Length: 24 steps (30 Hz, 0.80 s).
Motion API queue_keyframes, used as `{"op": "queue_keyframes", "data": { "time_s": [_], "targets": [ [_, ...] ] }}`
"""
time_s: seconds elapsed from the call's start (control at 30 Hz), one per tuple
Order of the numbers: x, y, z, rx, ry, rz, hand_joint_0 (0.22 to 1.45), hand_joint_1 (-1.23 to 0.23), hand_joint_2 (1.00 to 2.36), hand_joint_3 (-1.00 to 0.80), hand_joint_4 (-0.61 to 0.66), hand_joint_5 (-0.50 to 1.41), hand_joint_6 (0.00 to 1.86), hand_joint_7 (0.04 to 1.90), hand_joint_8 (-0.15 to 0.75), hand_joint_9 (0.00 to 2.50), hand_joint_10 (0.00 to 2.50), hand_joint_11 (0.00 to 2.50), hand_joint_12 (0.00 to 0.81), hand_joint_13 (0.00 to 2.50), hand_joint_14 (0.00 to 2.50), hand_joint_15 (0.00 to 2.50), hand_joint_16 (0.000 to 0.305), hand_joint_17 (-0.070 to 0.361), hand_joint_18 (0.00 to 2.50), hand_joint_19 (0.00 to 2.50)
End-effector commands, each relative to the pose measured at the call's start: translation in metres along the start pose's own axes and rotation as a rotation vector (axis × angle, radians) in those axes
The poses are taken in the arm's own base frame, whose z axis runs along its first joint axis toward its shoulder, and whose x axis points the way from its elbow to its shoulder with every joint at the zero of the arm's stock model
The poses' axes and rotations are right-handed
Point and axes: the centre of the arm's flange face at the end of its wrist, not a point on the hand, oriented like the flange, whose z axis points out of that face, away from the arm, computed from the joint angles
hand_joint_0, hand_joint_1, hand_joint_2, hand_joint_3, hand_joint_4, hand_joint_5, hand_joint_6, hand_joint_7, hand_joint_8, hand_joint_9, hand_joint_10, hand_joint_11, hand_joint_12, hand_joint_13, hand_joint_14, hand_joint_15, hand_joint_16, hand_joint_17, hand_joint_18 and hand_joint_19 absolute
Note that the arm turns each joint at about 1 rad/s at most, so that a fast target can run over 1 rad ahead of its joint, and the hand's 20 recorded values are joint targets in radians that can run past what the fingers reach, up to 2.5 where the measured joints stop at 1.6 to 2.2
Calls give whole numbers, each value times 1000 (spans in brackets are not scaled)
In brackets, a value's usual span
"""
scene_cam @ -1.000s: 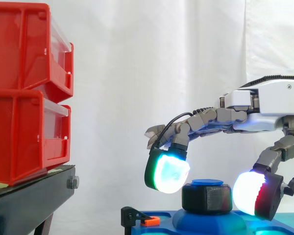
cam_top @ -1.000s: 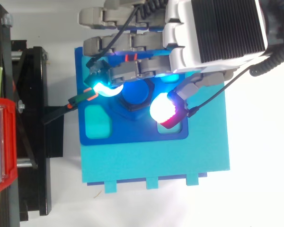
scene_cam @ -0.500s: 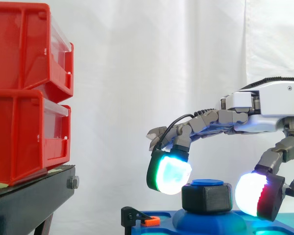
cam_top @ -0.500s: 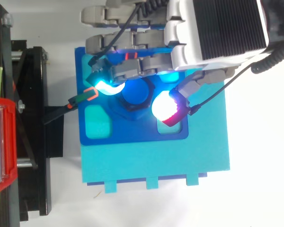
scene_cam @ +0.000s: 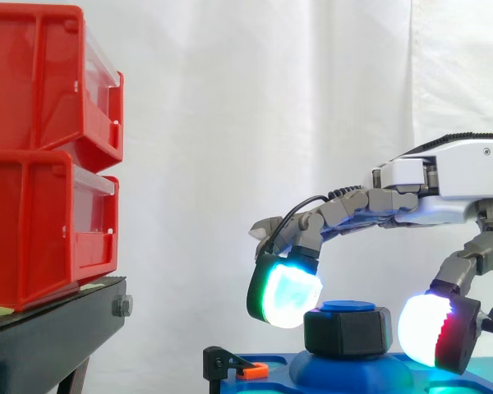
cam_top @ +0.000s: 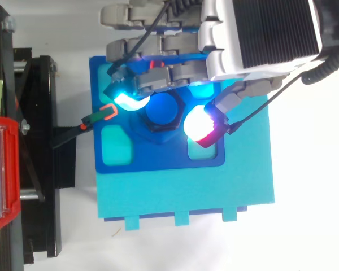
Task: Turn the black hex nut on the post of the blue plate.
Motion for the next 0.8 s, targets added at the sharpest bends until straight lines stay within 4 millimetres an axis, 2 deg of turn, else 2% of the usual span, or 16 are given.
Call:
{"op": "queue_keyframes", "data": {
  "time_s": [0.0, 0.77],
  "targets": [
    [1, 0, 0, 0, 4, 0, 448, -710, 1000, -500, 117, -292, 501, 856, 19, 48, 140, 403, 232, 59, 0, 56, 36, 80, 152, 244],
    [-1, -7, -4, 9, 1, 0, 428, -679, 1000, -500, 137, -287, 501, 859, 30, 34, 255, 334, 239, 60, 1, 55, 37, 84, 164, 249]
  ]
}}
